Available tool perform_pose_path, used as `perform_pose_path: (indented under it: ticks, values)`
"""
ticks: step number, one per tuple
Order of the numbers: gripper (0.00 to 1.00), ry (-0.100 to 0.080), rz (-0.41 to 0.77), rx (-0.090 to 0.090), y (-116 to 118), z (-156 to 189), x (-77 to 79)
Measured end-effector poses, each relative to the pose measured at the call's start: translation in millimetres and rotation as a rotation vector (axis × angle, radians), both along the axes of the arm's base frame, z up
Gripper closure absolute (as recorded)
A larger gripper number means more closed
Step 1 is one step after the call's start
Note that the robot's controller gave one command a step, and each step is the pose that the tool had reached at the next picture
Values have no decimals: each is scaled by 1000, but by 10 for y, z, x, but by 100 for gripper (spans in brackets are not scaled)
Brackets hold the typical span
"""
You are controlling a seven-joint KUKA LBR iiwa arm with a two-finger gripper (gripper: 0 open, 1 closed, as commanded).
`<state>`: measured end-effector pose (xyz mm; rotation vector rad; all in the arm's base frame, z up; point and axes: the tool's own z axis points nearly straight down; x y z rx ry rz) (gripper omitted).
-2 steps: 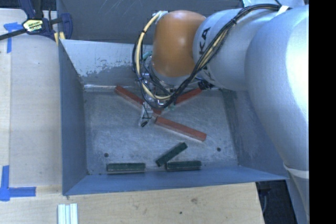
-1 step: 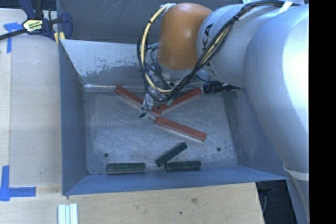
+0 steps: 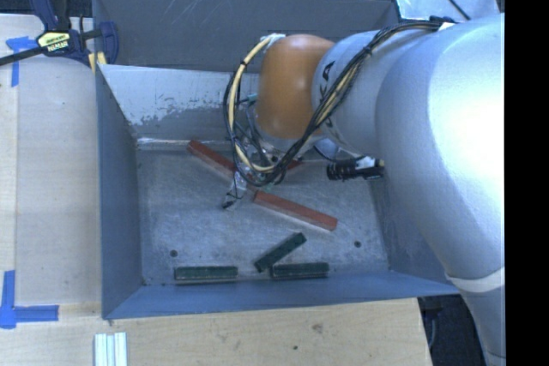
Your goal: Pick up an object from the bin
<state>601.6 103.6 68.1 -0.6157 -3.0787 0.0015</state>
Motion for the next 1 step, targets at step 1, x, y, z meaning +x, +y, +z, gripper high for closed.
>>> perform_pose_path:
  ticks: [1]
  values:
    - [0,-2,1,0,-3,5,6]
